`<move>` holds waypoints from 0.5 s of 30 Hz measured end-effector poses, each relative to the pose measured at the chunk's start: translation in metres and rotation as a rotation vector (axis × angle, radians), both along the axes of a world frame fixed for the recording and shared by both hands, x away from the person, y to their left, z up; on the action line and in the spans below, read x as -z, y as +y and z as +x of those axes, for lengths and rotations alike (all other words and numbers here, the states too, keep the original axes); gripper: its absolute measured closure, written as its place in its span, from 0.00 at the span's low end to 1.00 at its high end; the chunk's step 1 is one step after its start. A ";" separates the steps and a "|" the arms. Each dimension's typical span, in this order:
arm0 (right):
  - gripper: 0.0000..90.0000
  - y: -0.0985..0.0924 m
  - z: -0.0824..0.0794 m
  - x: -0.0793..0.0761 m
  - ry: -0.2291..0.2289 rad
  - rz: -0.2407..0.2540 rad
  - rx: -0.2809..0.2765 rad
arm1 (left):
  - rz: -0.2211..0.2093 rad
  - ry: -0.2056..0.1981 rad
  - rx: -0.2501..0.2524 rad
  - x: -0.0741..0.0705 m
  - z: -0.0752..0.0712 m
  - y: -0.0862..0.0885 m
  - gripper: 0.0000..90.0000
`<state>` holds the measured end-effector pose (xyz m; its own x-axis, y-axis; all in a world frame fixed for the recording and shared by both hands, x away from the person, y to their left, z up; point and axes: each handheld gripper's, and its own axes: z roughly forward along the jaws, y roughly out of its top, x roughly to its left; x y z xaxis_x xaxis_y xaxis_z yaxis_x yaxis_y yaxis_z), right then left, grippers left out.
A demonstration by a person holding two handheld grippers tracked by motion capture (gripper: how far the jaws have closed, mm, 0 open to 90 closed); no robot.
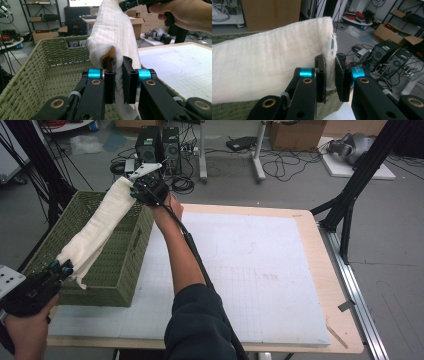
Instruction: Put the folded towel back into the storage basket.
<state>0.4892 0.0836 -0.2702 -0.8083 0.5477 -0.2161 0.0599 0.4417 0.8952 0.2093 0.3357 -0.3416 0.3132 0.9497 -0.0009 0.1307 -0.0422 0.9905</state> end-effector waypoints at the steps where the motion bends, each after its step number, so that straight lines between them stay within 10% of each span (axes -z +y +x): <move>1: 0.90 0.004 0.001 0.001 0.002 -0.004 0.001 | 0.003 0.003 -0.004 0.000 0.000 0.001 0.91; 10: 0.89 0.040 0.010 0.011 0.031 -0.020 -0.003 | 0.000 0.051 -0.044 0.005 0.001 0.009 0.85; 15: 0.64 0.062 0.011 0.019 0.005 0.002 0.050 | -0.050 0.097 -0.094 0.010 0.007 0.016 0.43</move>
